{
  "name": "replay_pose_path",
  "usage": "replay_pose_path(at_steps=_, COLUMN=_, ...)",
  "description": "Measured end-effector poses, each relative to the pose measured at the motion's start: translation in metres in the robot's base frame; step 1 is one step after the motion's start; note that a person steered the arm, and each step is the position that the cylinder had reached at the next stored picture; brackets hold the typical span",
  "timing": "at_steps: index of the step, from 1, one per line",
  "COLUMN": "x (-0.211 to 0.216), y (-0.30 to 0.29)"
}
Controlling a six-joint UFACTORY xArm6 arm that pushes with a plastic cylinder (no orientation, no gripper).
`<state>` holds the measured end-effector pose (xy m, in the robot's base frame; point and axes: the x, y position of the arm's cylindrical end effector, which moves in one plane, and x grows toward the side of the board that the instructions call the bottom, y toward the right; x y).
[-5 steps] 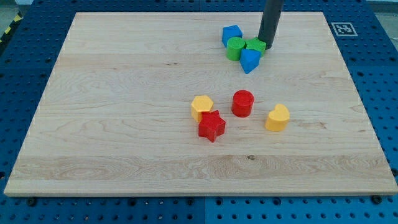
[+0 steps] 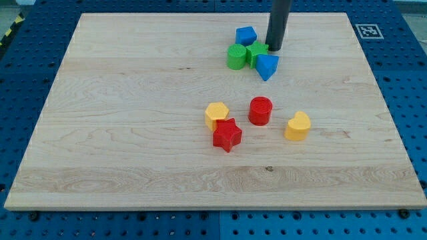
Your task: Slightly push the blue cube towards left
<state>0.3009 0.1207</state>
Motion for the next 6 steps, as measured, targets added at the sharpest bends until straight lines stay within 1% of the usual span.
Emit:
replay_pose_path(at_steps=2, x=-0.009, y=-0.001)
replay_pose_path(at_steps=4, x=-0.01, y=-0.008)
replay_pose_path(at_steps=5, x=0.006, y=-0.043)
replay_pose_path(at_steps=6, x=0.01, y=-0.049)
